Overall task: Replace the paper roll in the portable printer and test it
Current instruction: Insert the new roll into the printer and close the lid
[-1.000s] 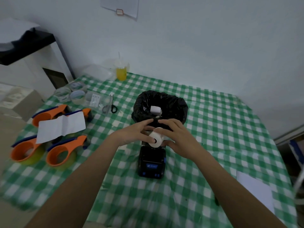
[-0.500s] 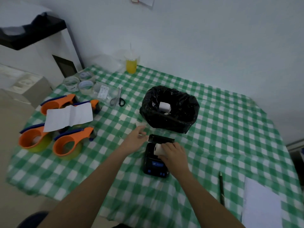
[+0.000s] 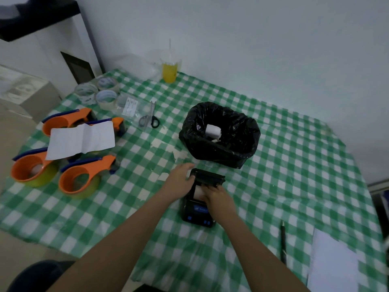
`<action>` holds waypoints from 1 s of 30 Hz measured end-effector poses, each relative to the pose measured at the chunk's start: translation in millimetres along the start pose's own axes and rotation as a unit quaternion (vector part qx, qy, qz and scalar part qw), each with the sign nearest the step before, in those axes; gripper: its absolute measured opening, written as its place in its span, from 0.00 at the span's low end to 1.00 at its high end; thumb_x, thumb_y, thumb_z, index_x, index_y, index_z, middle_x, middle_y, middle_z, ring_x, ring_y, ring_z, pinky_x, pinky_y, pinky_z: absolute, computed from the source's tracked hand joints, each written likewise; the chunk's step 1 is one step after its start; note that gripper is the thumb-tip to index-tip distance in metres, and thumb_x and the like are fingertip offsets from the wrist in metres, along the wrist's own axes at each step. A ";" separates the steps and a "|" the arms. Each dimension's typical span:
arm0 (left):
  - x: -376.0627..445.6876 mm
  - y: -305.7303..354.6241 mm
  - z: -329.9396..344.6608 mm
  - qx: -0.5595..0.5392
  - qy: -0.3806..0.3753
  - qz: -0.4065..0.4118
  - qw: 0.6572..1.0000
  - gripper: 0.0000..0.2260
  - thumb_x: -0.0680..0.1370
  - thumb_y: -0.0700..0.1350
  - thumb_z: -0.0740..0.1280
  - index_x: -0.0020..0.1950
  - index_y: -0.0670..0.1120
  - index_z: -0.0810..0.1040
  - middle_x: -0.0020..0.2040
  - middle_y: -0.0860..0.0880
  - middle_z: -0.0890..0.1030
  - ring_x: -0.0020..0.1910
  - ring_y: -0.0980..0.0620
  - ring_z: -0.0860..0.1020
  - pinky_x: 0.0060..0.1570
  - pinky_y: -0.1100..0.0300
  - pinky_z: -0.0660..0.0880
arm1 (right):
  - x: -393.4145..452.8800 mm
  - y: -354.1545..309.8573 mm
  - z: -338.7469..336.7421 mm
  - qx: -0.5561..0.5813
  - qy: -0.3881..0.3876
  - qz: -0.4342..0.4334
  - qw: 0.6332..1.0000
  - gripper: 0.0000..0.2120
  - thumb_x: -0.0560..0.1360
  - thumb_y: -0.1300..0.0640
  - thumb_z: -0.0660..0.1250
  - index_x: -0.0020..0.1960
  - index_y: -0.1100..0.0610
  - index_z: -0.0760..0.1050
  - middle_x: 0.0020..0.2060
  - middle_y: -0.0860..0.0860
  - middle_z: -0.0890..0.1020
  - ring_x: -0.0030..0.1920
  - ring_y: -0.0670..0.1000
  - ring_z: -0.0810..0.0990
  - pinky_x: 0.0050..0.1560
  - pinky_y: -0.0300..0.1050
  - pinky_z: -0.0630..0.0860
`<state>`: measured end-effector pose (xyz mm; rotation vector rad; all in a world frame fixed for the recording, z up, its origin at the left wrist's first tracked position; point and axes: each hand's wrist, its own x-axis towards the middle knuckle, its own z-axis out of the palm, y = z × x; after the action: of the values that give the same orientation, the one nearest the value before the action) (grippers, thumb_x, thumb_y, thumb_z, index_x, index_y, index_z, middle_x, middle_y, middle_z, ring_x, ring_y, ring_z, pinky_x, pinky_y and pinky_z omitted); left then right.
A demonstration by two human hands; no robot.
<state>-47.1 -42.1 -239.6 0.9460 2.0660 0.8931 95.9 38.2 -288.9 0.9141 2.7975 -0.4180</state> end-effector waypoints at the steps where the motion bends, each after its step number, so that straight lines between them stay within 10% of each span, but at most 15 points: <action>1: 0.6 -0.4 1.6 0.002 0.004 0.004 1.000 0.18 0.78 0.40 0.61 0.68 0.43 0.68 0.67 0.42 0.71 0.66 0.45 0.70 0.68 0.52 0.67 | -2.4 -0.1 1.6 -0.005 0.013 -0.008 1.000 0.21 0.75 0.62 0.61 0.68 0.55 0.70 0.64 0.52 0.77 0.62 0.59 0.73 0.51 0.53 0.78; 5: 4.9 -1.8 4.8 0.032 0.001 0.036 0.999 0.18 0.78 0.38 0.59 0.68 0.44 0.68 0.68 0.42 0.71 0.66 0.44 0.70 0.67 0.53 0.67 | -12.9 -3.6 2.7 -0.041 0.087 -0.007 0.995 0.18 0.58 0.64 0.78 0.46 0.53 0.83 0.44 0.48 0.86 0.38 0.53 0.82 0.28 0.43 0.78; 9: 9.6 -0.5 7.5 0.071 -0.011 0.063 0.995 0.17 0.78 0.37 0.58 0.67 0.42 0.70 0.67 0.42 0.72 0.65 0.44 0.71 0.66 0.54 0.68 | -14.2 -3.7 1.5 -0.006 0.143 0.002 0.990 0.07 0.60 0.61 0.78 0.35 0.55 0.82 0.35 0.50 0.83 0.35 0.54 0.80 0.30 0.43 0.76; 30: -14.7 -18.9 12.3 0.187 -0.044 0.122 0.974 0.20 0.77 0.33 0.55 0.69 0.42 0.69 0.63 0.41 0.73 0.61 0.43 0.72 0.61 0.50 0.72 | -36.2 -4.9 6.1 0.118 0.198 0.005 0.973 0.04 0.66 0.62 0.75 0.39 0.59 0.81 0.35 0.54 0.77 0.36 0.56 0.78 0.34 0.43 0.75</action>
<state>-36.5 -59.9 -256.8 1.4381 2.1103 0.5742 122.4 12.6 -284.9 1.1750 3.1469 -0.6431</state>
